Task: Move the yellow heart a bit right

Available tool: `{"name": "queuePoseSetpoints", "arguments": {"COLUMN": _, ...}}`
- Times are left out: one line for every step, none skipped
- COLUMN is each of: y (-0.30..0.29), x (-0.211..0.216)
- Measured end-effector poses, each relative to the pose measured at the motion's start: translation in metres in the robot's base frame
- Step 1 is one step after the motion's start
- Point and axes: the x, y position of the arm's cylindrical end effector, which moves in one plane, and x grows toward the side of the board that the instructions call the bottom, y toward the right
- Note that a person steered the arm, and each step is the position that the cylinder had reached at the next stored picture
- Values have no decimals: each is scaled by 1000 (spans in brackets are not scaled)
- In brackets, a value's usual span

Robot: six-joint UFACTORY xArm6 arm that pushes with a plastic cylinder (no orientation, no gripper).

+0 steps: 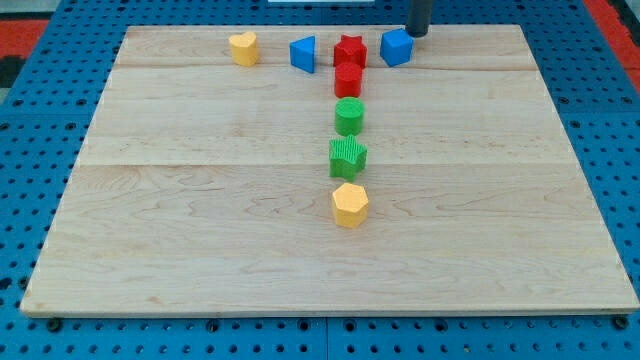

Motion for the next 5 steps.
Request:
{"name": "queuePoseSetpoints", "arguments": {"y": -125, "x": 8}}
{"name": "queuePoseSetpoints", "arguments": {"y": -262, "x": 18}}
{"name": "queuePoseSetpoints", "arguments": {"y": -237, "x": 56}}
{"name": "queuePoseSetpoints", "arguments": {"y": -243, "x": 116}}
{"name": "queuePoseSetpoints", "arguments": {"y": -294, "x": 69}}
